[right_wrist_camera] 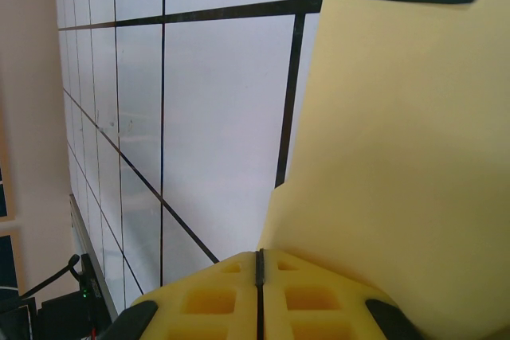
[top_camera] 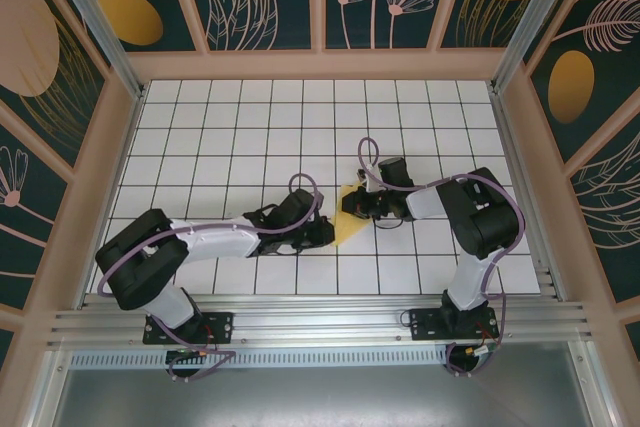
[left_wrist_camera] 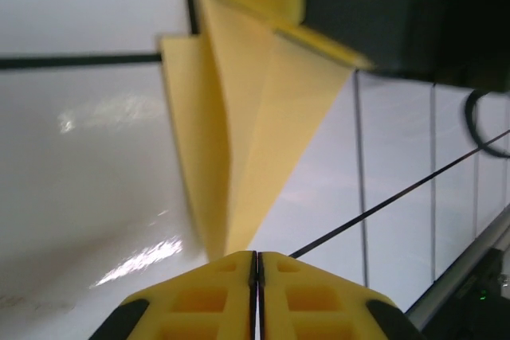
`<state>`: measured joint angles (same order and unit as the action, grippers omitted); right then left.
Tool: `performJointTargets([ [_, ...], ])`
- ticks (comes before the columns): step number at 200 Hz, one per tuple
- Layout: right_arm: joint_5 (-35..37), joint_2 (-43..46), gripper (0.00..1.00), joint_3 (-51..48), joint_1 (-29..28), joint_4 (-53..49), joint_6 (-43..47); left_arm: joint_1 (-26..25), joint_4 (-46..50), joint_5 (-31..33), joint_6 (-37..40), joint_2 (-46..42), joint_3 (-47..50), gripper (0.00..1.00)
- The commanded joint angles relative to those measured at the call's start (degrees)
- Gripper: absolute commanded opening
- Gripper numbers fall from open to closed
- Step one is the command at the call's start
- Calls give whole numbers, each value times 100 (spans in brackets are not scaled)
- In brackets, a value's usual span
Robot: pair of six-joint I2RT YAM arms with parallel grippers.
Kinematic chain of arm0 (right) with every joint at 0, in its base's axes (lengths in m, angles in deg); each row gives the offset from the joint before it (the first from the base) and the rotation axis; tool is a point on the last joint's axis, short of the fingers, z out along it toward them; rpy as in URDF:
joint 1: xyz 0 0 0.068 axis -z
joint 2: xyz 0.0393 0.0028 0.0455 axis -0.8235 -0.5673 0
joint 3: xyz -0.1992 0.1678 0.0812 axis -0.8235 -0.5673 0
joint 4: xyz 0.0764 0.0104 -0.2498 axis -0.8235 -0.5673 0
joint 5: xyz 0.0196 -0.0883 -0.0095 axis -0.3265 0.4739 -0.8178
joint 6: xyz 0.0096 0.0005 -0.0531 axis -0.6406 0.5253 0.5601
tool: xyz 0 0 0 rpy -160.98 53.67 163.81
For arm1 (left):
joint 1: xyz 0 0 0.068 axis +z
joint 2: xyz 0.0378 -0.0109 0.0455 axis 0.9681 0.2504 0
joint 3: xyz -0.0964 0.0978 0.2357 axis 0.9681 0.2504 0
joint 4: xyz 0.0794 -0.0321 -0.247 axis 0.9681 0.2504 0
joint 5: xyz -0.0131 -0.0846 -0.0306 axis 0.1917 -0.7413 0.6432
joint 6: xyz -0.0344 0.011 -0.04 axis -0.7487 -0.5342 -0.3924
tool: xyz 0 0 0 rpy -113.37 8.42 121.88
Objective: Fold a paper plane with a square sheet of paper (pick it up from the middle)
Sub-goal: Fourth fold the wing at the center of the table.
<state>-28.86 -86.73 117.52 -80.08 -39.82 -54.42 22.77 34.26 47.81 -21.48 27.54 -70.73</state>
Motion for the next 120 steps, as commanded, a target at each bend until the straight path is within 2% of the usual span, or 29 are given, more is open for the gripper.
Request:
performJointTargets([
  [1, 740, -313, 9, -251, -5, -454, 260, 118, -195, 74, -44, -12, -331, 11],
  [65, 724, -361, 9, -242, -5, -445, 268, 246, -1021, -579, -211, 939, -603, 10],
  [120, 723, -348, 9, -228, -5, -452, 250, 246, -1302, -690, -404, 1244, -271, 7],
])
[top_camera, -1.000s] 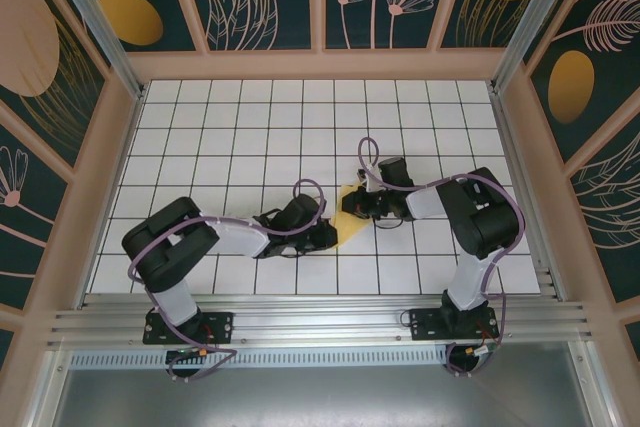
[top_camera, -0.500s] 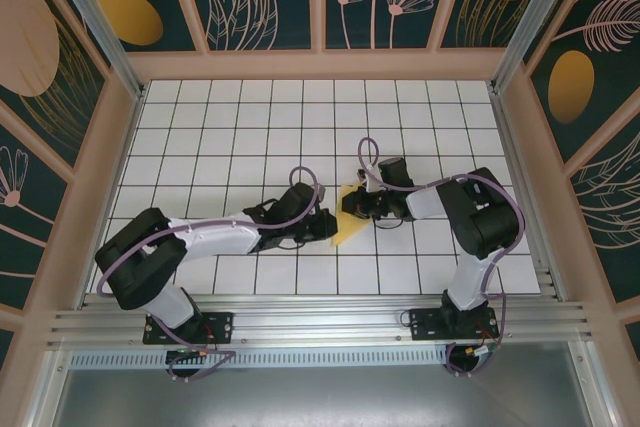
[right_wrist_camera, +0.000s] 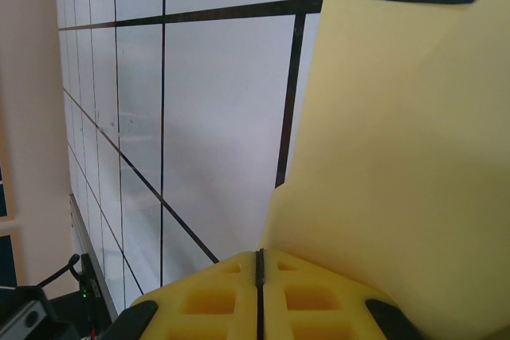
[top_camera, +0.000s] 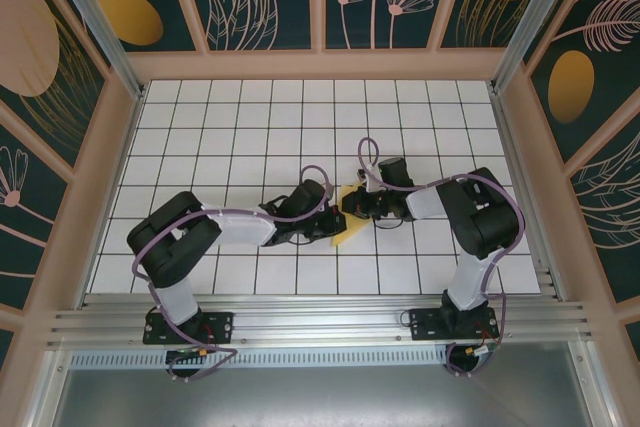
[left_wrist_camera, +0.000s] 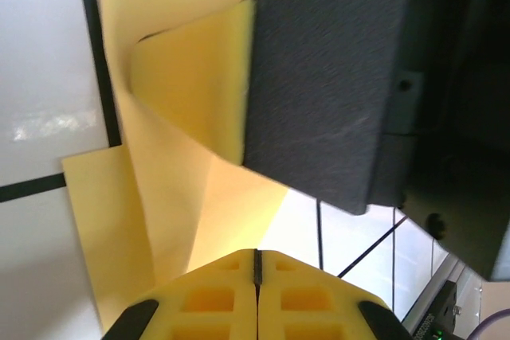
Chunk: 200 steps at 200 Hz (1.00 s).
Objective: Fold a paper plane with a square sheet of paper (pick it up from the middle)
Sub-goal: Fourth fold the wing at the center of the table.
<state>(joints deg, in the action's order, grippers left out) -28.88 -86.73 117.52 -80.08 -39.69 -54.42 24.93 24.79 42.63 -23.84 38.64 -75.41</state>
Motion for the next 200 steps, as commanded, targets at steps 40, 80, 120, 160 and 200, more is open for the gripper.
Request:
performJointTargets([
  [40, 743, -355, 9, -224, -6, -493, 259, 34, -822, -385, -385, 317, 617, 6],
  [80, 779, -360, 9, -215, 1, -557, 285, 27, -987, -612, -445, 310, 1024, 6],
  [120, 822, -364, 9, -214, -3, -564, 269, -45, -1163, -1079, -441, 216, 1299, 9],
  [160, 853, -352, 10, -202, -10, -600, 284, -188, -1094, -1351, -353, 276, 1412, 10],
  [200, 886, -343, 10, -242, -5, -580, 277, -195, -1169, -1527, -320, 62, 1636, 11],
])
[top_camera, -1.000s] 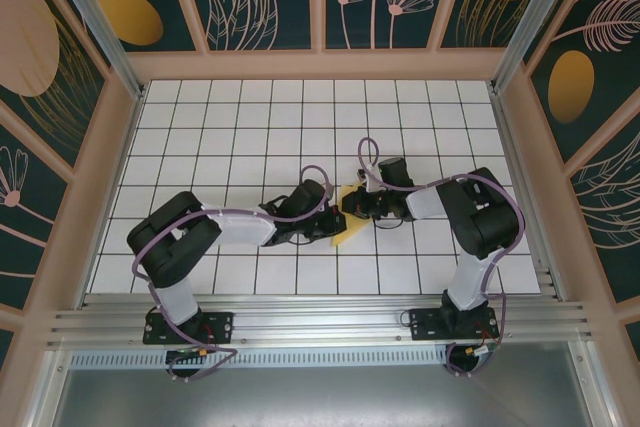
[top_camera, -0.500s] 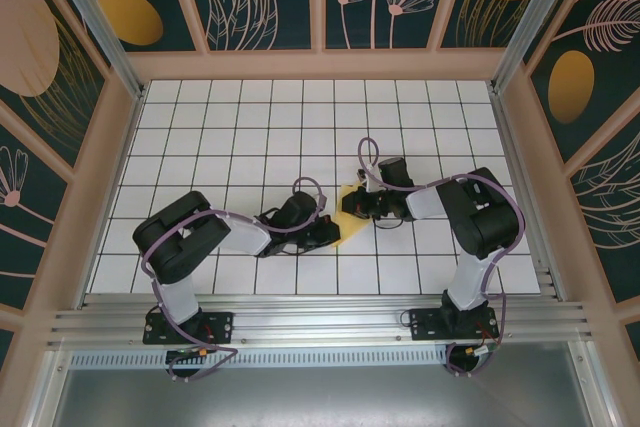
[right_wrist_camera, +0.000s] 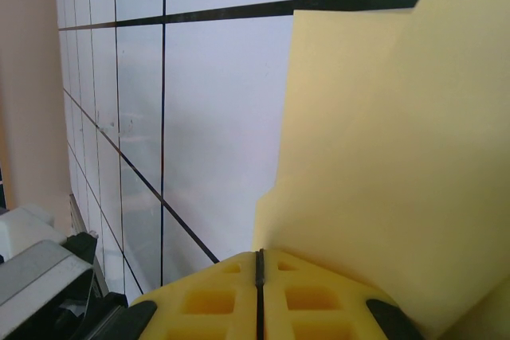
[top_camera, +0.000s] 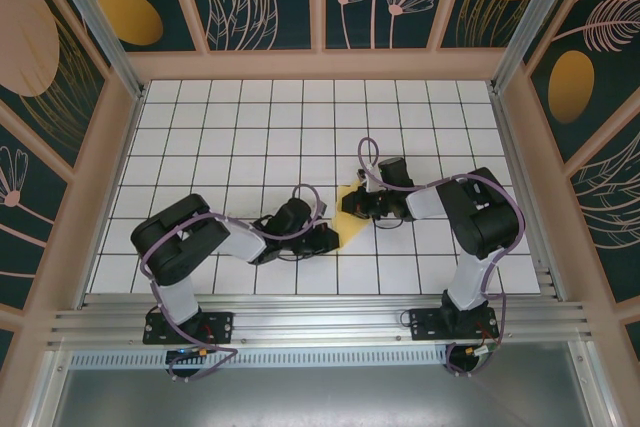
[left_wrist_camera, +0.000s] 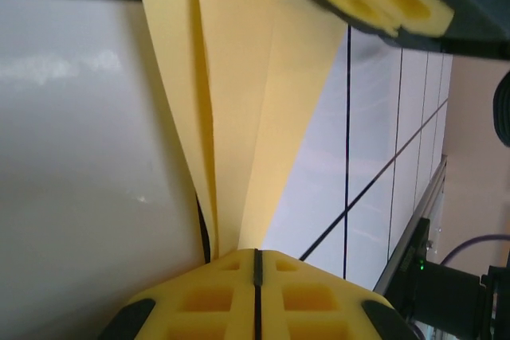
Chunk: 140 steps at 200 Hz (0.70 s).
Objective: Fold a paper plane with a square sheet of paper (pick it up from the middle)
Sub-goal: Fourth fold the wing at the center of the table.
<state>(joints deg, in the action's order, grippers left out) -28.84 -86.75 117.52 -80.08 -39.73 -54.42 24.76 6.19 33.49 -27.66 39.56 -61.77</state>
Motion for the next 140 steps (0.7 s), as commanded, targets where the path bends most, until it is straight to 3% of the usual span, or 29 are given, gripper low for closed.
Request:
performJointTargets([
  [1, 881, -343, 10, -242, -5, -576, 277, -175, 697, -623, 68, -35, 270, 11],
  [30, 874, -339, 10, -250, -14, -576, 266, -186, 700, -831, 235, -286, 229, 10],
  [86, 874, -330, 10, -268, -9, -560, 268, 136, 600, 192, 166, -1190, 49, 7],
  [110, 845, -336, 10, -294, -5, -507, 233, 281, 818, 487, 303, -1007, -405, 9],
  [140, 784, -338, 10, -279, -5, -454, 164, 278, 869, 422, 353, -326, -914, 6],
])
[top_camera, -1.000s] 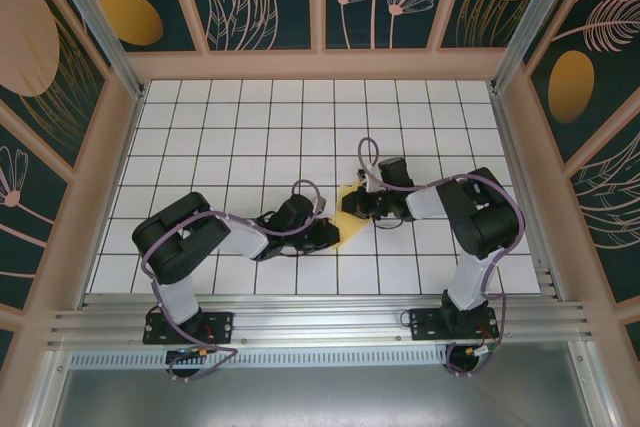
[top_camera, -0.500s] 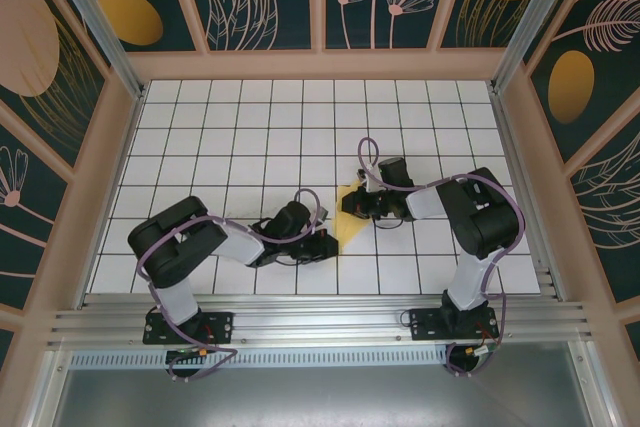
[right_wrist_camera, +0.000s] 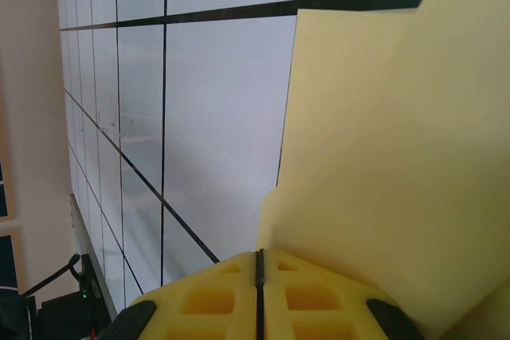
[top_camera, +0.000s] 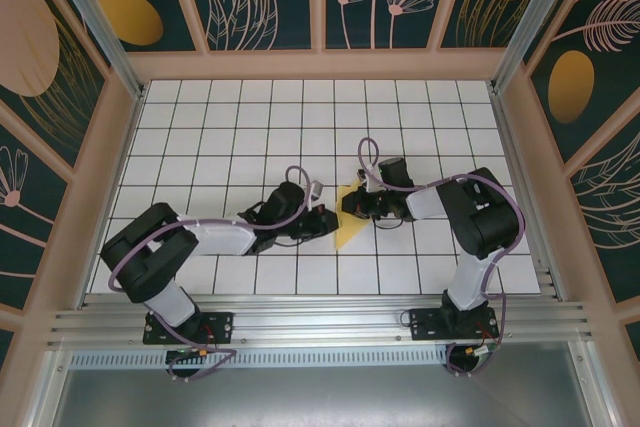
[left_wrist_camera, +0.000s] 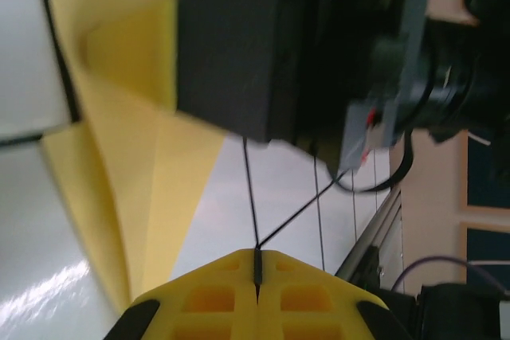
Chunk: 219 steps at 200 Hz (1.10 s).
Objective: Fold a paper plane with a square sheet of paper (pick it up from the middle)
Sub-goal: Fourth fold the wing at the center of the table.
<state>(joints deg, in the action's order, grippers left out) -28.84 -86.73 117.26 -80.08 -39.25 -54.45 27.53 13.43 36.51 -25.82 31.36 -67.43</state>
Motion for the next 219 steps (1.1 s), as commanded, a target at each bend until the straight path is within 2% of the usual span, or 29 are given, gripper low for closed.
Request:
performJointTargets([
  [1, 784, -339, 10, -252, -5, -502, 166, -1, 146, 125, 170, 513, -364, 6],
  [64, 694, -66, 10, -298, -8, -332, -108, -7, 156, -46, 292, 1056, -549, 2],
  [113, 680, 338, 12, -211, 10, -354, -256, -25, 658, 200, 389, 1301, -471, 0],
  [177, 1888, 1821, 14, -316, 200, -1166, -211, -129, 852, 259, 544, 1464, -204, 0],
  [194, 1783, 1951, 14, -347, 206, -1183, -229, -160, 855, 262, 566, 1507, -220, 0],
  [219, 1176, 1844, 14, -374, 135, -935, -256, -200, 837, 253, 589, 1558, -282, 0],
])
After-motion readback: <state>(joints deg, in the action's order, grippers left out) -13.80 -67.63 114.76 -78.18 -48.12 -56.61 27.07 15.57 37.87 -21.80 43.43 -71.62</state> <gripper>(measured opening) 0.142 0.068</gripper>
